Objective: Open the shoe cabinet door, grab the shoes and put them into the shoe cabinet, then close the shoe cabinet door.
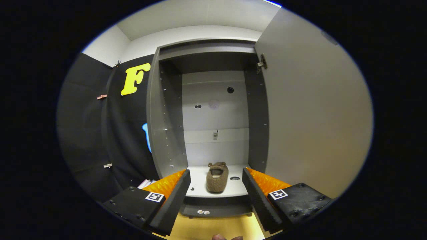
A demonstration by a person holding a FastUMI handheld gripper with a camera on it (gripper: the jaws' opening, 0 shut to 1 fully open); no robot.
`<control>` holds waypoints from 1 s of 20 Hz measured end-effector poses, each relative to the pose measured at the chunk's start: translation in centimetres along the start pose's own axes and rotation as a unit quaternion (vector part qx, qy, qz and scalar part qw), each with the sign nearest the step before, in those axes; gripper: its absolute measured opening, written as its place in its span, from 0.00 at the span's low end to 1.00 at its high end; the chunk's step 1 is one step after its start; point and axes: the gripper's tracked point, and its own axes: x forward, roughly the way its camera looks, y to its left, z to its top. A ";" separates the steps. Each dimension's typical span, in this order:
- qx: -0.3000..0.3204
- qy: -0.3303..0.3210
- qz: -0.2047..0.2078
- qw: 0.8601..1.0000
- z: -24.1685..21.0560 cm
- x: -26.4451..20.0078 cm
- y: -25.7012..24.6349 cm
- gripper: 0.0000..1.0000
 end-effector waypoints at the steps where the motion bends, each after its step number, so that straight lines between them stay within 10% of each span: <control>1: -0.010 0.000 0.000 1.000 -0.3 -1.8 -0.3 0.98; 10: -0.023 -0.013 0.033 0.999 2.4 -16.9 -4.9 0.97; 20: 0.030 -0.016 -0.094 0.995 3.9 -20.5 -22.7 0.97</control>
